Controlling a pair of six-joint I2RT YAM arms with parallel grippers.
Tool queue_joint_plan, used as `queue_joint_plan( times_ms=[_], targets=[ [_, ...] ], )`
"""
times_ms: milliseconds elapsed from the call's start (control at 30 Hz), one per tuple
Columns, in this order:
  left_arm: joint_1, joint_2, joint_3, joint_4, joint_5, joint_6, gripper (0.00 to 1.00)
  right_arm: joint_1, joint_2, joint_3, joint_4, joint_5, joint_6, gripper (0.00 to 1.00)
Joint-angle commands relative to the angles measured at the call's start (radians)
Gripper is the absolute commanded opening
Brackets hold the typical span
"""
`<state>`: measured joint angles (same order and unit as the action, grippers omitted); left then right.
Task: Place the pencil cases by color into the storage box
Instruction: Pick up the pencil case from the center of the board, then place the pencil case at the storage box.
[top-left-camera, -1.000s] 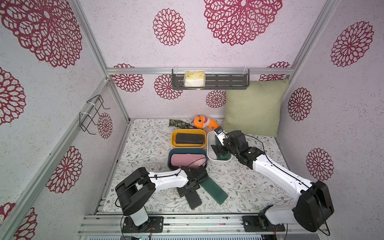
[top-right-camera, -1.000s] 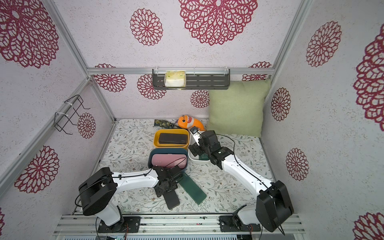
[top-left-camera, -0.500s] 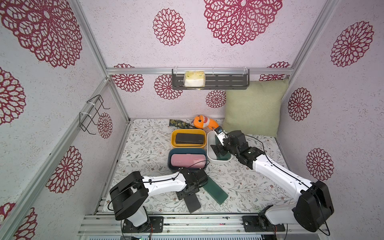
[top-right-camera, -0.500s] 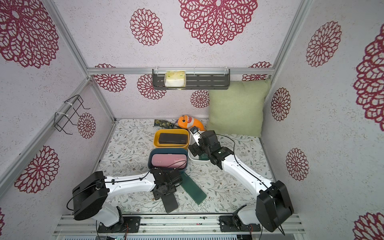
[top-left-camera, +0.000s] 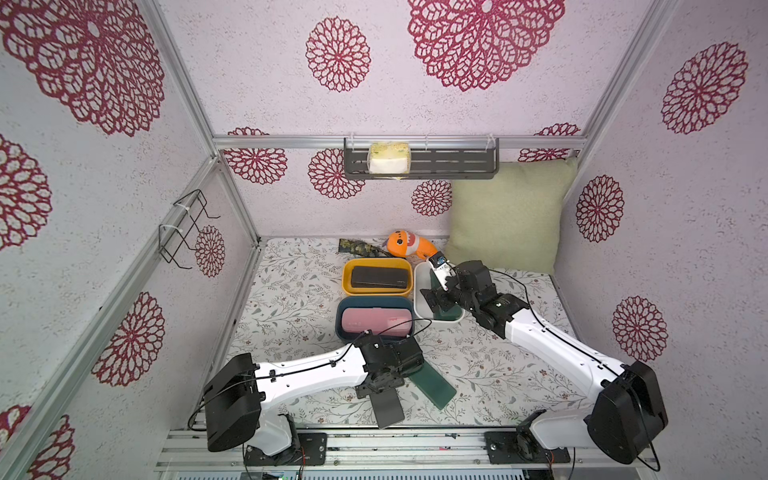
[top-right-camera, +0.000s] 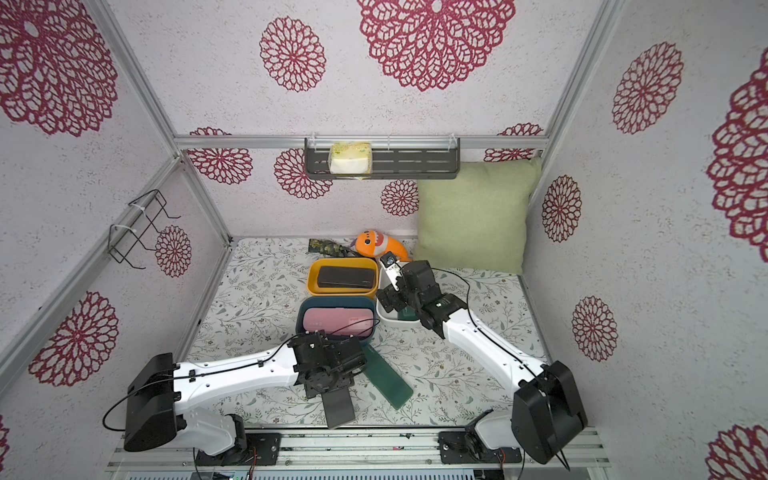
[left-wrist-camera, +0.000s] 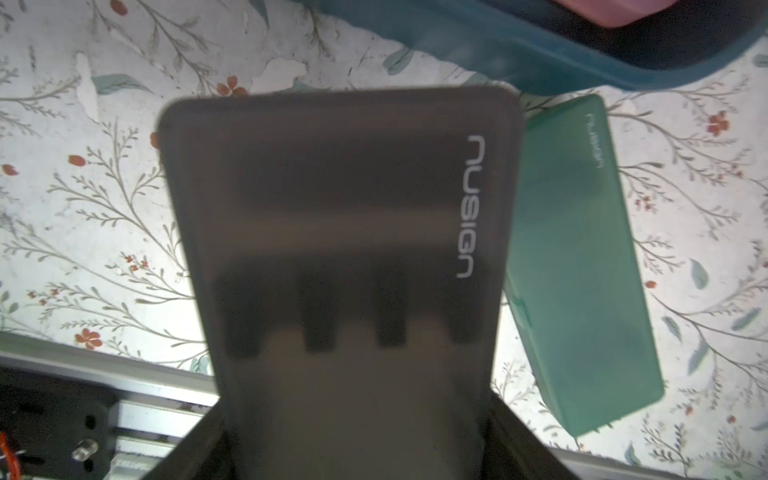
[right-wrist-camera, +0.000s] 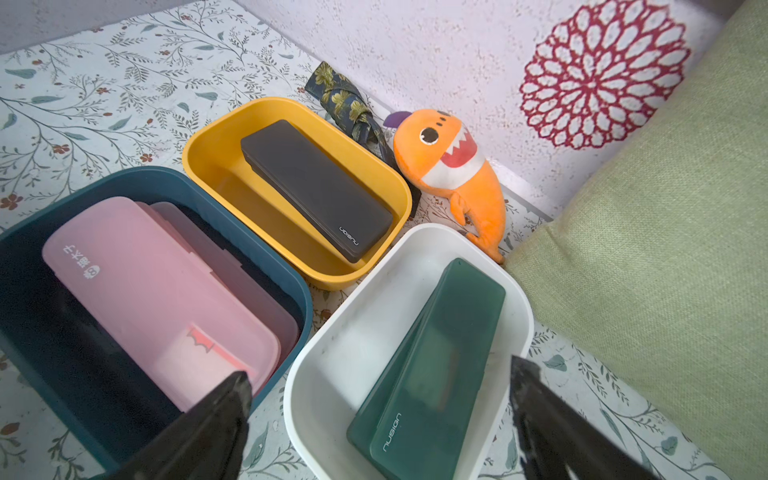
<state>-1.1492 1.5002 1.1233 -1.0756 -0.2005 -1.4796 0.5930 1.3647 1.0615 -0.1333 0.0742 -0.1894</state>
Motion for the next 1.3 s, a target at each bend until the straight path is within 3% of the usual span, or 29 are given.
queue_joint_plan(
  times_ms=[0,267,667,1033,1267],
  targets=[
    [-0.009,-0.017,0.062,-0.073,-0.036,0.07,0.4,0.005,-0.009,0.04,0.005,0.0,0.025,0.99],
    [0.036,0.026,0.213,-0.134,-0.094,0.223,0.4,0.005,-0.007,0.059,-0.026,0.07,0.043,0.99],
    [0.223,0.096,0.301,0.047,-0.048,0.509,0.4,-0.043,-0.02,0.108,-0.071,0.258,0.147,0.99],
    [0.343,0.296,0.496,0.103,0.028,0.739,0.4,-0.091,-0.028,0.109,-0.113,0.283,0.189,0.99],
    [0.43,0.389,0.69,-0.002,0.024,0.936,0.41,-0.114,-0.033,0.11,-0.122,0.282,0.183,0.99]
  ],
)
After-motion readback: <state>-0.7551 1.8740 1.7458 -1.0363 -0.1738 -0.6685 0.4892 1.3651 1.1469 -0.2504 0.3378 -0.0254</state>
